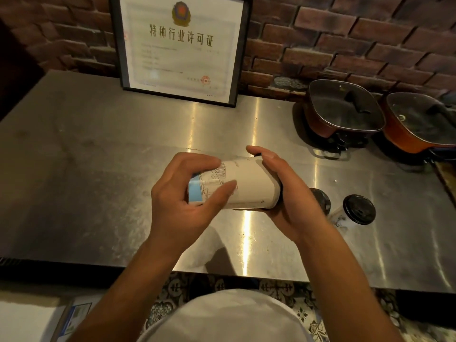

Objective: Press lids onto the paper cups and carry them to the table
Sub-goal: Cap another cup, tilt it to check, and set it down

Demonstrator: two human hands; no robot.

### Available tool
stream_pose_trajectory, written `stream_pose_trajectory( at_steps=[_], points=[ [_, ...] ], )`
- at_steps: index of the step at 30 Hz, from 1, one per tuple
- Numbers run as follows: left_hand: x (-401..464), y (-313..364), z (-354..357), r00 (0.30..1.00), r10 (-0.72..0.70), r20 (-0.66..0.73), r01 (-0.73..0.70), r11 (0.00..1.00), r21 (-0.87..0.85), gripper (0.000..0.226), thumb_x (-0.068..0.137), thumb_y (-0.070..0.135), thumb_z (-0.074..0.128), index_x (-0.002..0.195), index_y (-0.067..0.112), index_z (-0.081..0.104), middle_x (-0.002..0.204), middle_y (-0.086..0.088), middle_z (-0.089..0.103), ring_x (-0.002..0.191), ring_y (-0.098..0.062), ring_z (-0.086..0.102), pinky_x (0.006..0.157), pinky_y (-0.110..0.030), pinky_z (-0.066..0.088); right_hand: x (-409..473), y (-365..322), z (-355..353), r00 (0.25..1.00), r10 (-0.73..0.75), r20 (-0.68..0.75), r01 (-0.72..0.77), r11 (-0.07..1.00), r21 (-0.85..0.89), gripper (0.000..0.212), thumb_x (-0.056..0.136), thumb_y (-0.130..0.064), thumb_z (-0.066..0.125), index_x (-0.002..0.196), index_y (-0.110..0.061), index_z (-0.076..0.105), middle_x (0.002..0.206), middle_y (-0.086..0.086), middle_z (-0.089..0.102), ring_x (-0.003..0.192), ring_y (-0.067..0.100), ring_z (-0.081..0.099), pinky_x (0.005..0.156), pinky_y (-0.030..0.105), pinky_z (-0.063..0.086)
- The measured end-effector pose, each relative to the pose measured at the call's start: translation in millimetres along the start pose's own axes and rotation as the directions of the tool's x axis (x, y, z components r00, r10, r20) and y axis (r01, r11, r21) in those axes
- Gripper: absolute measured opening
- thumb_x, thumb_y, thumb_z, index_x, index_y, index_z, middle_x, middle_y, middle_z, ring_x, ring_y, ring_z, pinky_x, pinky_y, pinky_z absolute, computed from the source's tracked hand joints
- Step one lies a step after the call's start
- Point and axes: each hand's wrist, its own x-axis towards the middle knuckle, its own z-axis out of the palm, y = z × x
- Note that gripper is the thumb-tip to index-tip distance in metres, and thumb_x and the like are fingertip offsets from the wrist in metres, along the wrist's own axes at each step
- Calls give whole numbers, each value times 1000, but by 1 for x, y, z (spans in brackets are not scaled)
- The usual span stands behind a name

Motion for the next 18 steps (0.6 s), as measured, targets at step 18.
stream_pose_trajectory(
  at_steps=[18],
  points=[
    [0,-2,8,988,111,111,-115,993,25,36,86,27,78,118,12,69,134,-16,58,124,-13,57,91,-23,57,5,6,-3,997,58,-55,-52,993,106,45,82,-38,64,120,-15,70,106,15,72,89,30,74,61,37,61]
  ],
)
